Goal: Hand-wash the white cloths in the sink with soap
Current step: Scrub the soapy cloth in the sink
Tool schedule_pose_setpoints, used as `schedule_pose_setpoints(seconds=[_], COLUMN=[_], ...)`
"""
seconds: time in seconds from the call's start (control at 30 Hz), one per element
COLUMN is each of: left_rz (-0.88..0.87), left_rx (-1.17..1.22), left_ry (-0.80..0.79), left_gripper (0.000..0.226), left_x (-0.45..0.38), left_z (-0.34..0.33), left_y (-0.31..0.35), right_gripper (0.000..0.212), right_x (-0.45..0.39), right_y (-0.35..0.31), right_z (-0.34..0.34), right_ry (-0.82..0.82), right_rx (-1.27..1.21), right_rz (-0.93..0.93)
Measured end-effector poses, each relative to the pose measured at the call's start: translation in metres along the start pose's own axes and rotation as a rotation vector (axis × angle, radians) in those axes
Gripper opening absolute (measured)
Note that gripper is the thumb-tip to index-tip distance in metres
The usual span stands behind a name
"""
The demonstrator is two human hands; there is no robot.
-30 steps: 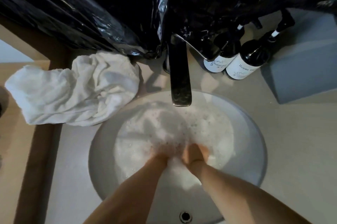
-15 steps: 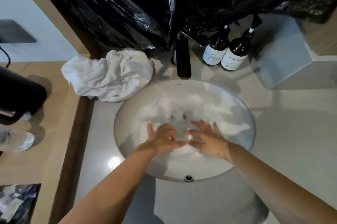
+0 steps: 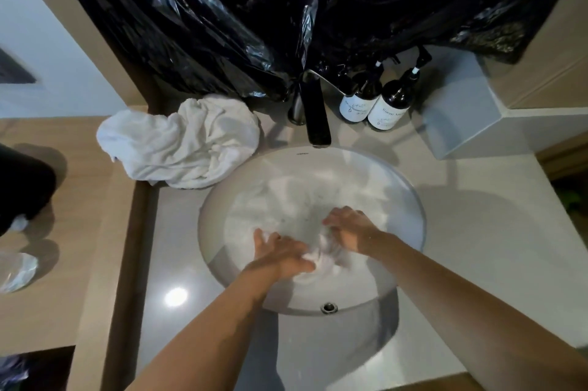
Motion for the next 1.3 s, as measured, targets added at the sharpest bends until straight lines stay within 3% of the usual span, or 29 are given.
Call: schedule_pose_setpoints(seconds=[0.17,0.27,0.47,0.73,0.9,1.03,1.17,1.3], left_rz=[0.031,0.044,0.059,0.056,0.103,0.120,0.213,0.216], left_rx=[-0.023,-0.016,0.022,0.036,0.233,0.349,0.778,1.027], left_ry=[-0.010,0.025,0.036,0.038,0.140,0.306,0.436,0.469], left_gripper=[0.050,0.050,0.048,0.055,0.050,0.034,0.023,0.021], left_x=[-0.007,-0.008,-0.009,-0.004,-0.006,-0.009,-0.012,-0.008], left_z=[-0.006,-0.009,-0.007,-0.002,0.024,0.062,0.095,0.110], left_y=[-0.004,-0.004,-0.001,-0.001,-0.001,-0.001,-0.003,-0.003], right_gripper=[0.041,0.031,0.042,0.045,0.035,0.026,0.015,0.026], right_x=[-0.048,-0.060,-0.073,-0.071,-0.028,-0.001,0.016,0.023], right_y=[-0.031,-0.049,-0.049,-0.047,-0.026,-0.012,-0.012,-0.024], right_z=[-0.014,-0.023,-0.036,-0.006,0.026,0.052,0.089,0.131], right_ry=[-0.117,-0.225,-0.317,-0.195,-0.045,0.145,0.282,0.398], right_rx=[-0.062,-0.062,0.007,-0.081,-0.271,-0.567,-1.081,-1.291], right_rz=[0.078,-0.017,-0.062,0.030,0.049,0.012,-0.120,-0.202])
Point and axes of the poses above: each hand's wrist, its own x-axis away from the middle knuckle, its own z-axis out of the back of the hand, y = z × x, the point moved 3 cm from there along -x, towards the middle knuckle, and after that the axes turned 9 degrees about y, right-handed, at the moved point
